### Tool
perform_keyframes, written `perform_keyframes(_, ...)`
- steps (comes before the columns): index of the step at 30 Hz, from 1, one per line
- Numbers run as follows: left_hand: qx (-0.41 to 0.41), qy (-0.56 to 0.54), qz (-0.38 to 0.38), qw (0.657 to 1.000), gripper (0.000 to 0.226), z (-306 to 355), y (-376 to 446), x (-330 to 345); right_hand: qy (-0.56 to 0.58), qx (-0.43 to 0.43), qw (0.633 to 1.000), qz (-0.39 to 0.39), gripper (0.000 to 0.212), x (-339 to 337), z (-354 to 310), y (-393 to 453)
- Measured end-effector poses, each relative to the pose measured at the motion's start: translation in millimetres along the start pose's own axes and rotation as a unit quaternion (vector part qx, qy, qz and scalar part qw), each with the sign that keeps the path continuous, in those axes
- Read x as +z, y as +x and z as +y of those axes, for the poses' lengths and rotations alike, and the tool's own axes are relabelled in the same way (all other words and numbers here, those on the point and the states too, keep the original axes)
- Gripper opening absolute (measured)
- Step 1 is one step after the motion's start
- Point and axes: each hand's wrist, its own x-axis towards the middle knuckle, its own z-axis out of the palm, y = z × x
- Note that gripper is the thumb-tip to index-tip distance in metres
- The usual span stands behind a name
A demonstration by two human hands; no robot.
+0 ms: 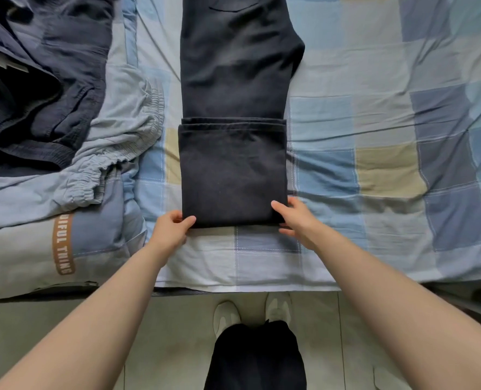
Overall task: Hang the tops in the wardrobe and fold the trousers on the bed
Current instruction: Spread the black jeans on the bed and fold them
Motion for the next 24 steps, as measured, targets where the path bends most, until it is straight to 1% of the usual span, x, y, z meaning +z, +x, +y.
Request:
perform_keyframes(1, -0.003, -0.009, 0.002, 1.000, 0.032, -0.6, 3.5, -0.8, 0.006, 0.001, 1.000, 0.003, 0.037, 0.1, 0.4, 2.4)
perform_keyframes(2, -0.006, -0.024, 0.002, 1.000, 0.036, -0.3, 4.6, -3.0, 0.012, 0.000, 1.000, 0.003, 0.036, -0.8, 0.8, 2.8)
perform_keyframes(3, -0.009, -0.043, -0.006, 0.999, 0.035, 0.5, 3.8, -6.3, 0.019, -0.008, 1.000, -0.001, 0.033, -2.9, 1.2, 1.2)
perform_keyframes(6, -0.006, -0.157, -0.074, 0.985, 0.017, 4.7, -8.2, -20.5, 0.033, -0.069, 0.997, -0.025, 0.024, -17.3, 2.5, -14.1)
perform_keyframes(7, 0.004, -0.184, -0.091, 0.979, 0.016, 6.9, -15.2, -25.4, 0.041, -0.097, 0.994, -0.026, 0.022, -23.3, 2.6, -22.8)
perform_keyframes(9, 0.026, -0.214, -0.117, 0.970, 0.023, 9.6, -31.8, -29.0, 0.055, -0.144, 0.988, -0.013, 0.019, -34.8, 3.4, -41.3)
perform_keyframes(11, 0.020, -0.204, -0.129, 0.970, 0.028, 4.7, -46.2, -25.9, 0.058, -0.162, 0.985, 0.016, 0.015, -42.4, 9.9, -57.7)
perform_keyframes(12, 0.007, -0.185, -0.136, 0.973, 0.029, -2.7, -52.4, -22.4, 0.056, -0.156, 0.986, 0.026, 0.018, -45.2, 16.5, -66.2)
perform_keyframes(13, -0.009, -0.158, -0.146, 0.976, 0.029, -12.4, -62.0, -17.1, 0.048, -0.140, 0.989, 0.027, 0.027, -48.9, 25.9, -78.4)
perform_keyframes(15, -0.049, -0.101, -0.154, 0.982, 0.026, -38.3, -81.4, -5.6, -0.004, -0.107, 0.994, 0.023, 0.050, -53.0, 51.4, -97.5)
perform_keyframes(17, -0.077, -0.084, -0.153, 0.982, 0.023, -61.6, -111.7, 6.2, -0.073, -0.099, 0.992, 0.012, 0.065, -59.9, 78.9, -120.2)
perform_keyframes(18, -0.082, -0.086, -0.148, 0.982, 0.022, -70.4, -128.6, 9.6, -0.103, -0.108, 0.989, -0.001, 0.066, -64.1, 91.5, -132.0)
perform_keyframes(20, -0.095, -0.108, -0.132, 0.981, 0.023, -74.3, -166.3, 8.9, -0.156, -0.111, 0.981, -0.035, 0.059, -73.6, 101.2, -162.4)
perform_keyframes(22, -0.097, -0.099, -0.129, 0.982, 0.036, -69.1, -195.7, -3.6, -0.153, -0.067, 0.984, -0.062, 0.050, -81.7, 92.9, -191.8)
perform_keyframes(24, -0.095, -0.085, -0.175, 0.976, 0.048, -51.5, -214.4, -21.3, -0.102, 0.012, 0.990, -0.101, 0.042, -91.2, 72.6, -210.5)
